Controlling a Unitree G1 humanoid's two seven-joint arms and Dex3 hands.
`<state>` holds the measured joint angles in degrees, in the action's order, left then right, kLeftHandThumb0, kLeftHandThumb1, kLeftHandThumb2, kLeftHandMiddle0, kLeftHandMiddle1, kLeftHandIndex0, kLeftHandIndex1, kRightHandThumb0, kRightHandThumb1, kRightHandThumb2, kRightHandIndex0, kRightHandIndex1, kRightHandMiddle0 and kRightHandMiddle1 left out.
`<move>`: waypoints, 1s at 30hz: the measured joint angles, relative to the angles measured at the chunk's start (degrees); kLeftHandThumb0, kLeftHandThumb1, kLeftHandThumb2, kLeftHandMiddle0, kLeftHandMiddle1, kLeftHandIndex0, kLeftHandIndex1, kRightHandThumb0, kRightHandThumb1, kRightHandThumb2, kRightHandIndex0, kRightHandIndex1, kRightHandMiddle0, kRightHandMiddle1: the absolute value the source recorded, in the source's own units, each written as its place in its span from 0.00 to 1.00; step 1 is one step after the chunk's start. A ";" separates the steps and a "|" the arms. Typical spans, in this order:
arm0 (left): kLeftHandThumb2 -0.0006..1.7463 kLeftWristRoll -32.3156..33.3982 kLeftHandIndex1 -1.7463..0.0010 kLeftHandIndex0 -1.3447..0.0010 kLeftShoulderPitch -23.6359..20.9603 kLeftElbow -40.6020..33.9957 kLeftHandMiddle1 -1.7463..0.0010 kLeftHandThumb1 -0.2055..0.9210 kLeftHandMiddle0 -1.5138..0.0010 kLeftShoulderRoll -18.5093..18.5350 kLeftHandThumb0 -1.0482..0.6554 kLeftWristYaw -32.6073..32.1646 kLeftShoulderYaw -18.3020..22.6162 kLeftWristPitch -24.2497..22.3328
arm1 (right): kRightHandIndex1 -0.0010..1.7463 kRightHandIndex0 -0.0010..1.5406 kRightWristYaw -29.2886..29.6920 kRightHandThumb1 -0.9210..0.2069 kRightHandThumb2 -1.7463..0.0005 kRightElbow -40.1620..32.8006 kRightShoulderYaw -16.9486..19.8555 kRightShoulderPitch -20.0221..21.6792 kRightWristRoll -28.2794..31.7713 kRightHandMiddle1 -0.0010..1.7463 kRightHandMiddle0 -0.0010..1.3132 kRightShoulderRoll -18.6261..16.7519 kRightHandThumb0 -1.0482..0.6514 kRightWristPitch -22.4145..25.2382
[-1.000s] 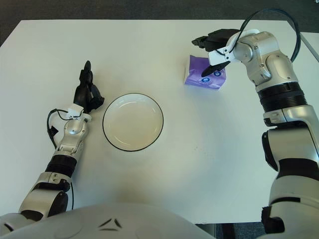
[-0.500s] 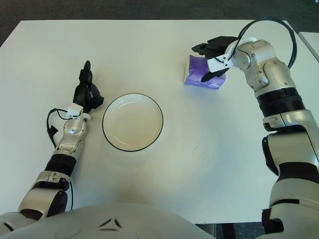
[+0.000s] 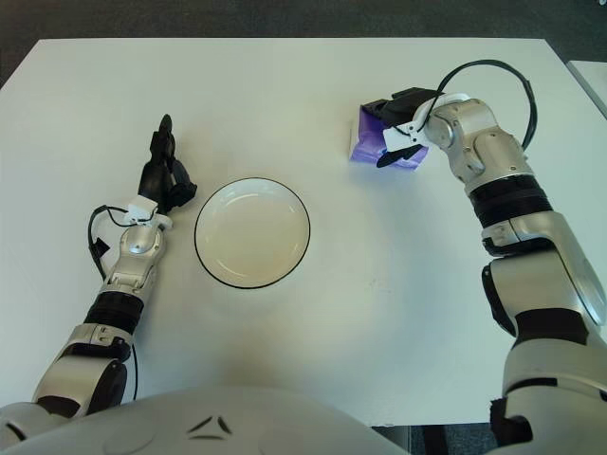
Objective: Put the tissue paper into the plate.
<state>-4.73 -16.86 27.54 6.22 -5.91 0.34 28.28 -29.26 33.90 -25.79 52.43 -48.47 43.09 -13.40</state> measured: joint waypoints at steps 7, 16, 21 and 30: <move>0.63 0.00 0.95 1.00 0.00 0.23 1.00 1.00 0.99 0.21 0.16 0.00 0.04 0.39 | 0.00 0.00 1.71 0.00 0.81 3.46 -1.44 0.98 -0.34 0.00 0.00 -1.04 0.00 0.13; 0.62 0.00 0.95 1.00 -0.04 0.57 1.00 1.00 1.00 0.40 0.16 0.00 0.09 1.08 | 0.00 0.00 2.95 0.00 0.80 7.44 -3.37 3.17 -0.66 0.00 0.00 -2.09 0.00 0.31; 0.62 0.00 0.95 1.00 -0.04 0.60 1.00 1.00 0.99 0.51 0.16 0.00 0.11 1.19 | 0.00 0.00 3.08 0.00 0.79 8.22 -4.31 3.79 -0.69 0.00 0.00 -2.16 0.00 0.32; 0.62 0.00 0.94 1.00 -0.03 0.60 1.00 1.00 0.99 0.56 0.15 0.08 0.10 1.19 | 0.00 0.00 3.80 0.00 0.77 8.67 -5.21 4.01 -0.69 0.00 0.00 -2.16 0.00 0.30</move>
<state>-4.72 -16.89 28.15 6.78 -5.83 0.45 29.47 -25.46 42.57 -31.00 56.44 -49.16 40.93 -13.11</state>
